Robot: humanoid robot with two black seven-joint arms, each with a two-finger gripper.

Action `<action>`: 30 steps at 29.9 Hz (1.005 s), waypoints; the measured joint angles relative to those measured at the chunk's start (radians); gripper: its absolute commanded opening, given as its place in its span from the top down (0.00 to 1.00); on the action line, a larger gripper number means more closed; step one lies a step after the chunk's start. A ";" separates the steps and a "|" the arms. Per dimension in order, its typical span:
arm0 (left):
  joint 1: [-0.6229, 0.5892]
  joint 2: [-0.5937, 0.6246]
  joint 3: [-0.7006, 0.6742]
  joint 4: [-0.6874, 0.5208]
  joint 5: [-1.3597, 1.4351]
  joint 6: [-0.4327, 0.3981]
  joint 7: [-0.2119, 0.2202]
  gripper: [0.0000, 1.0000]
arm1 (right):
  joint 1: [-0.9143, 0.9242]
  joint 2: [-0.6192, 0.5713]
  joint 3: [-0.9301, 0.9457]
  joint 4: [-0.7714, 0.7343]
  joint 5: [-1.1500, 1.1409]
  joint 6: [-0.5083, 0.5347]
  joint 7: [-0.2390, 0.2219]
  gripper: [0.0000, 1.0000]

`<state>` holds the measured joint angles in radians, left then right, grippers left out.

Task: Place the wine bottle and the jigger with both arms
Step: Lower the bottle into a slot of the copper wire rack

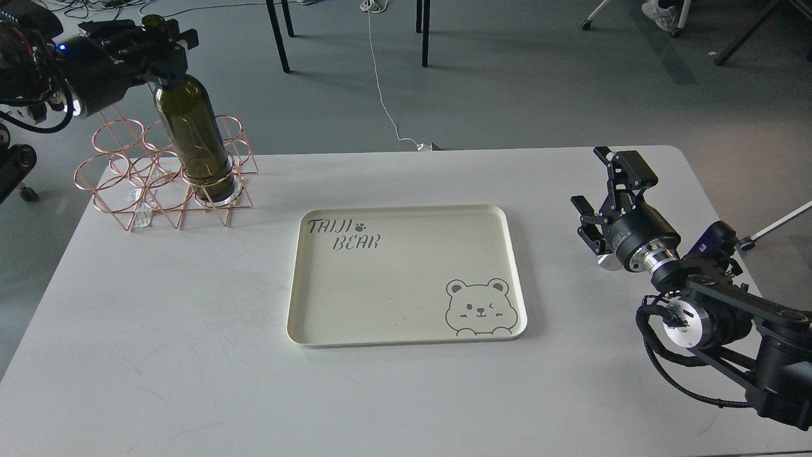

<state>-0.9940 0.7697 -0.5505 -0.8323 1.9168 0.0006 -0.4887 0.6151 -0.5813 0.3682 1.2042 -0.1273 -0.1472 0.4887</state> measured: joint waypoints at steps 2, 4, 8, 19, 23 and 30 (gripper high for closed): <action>0.002 -0.001 0.000 0.004 0.000 0.000 0.000 0.80 | 0.000 0.000 0.000 0.000 0.000 0.000 0.000 0.01; 0.005 -0.001 0.000 0.006 0.000 0.000 0.000 0.80 | 0.000 0.001 0.000 0.000 0.000 0.000 0.000 0.01; 0.009 -0.011 0.000 0.018 0.000 0.000 0.000 0.80 | 0.000 0.001 0.000 0.000 0.000 0.000 0.000 0.01; 0.020 -0.032 0.003 0.043 0.000 -0.003 0.000 0.80 | -0.006 0.002 0.000 0.000 0.000 0.000 0.000 0.01; 0.018 -0.032 0.002 0.043 -0.001 -0.001 0.000 0.79 | -0.008 0.002 0.000 0.000 0.000 0.000 0.000 0.01; 0.018 -0.033 0.002 0.042 -0.001 0.000 0.000 0.67 | -0.008 0.003 0.000 0.000 0.000 0.000 0.000 0.01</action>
<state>-0.9758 0.7366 -0.5483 -0.7899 1.9159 0.0002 -0.4888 0.6075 -0.5784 0.3679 1.2041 -0.1272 -0.1472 0.4887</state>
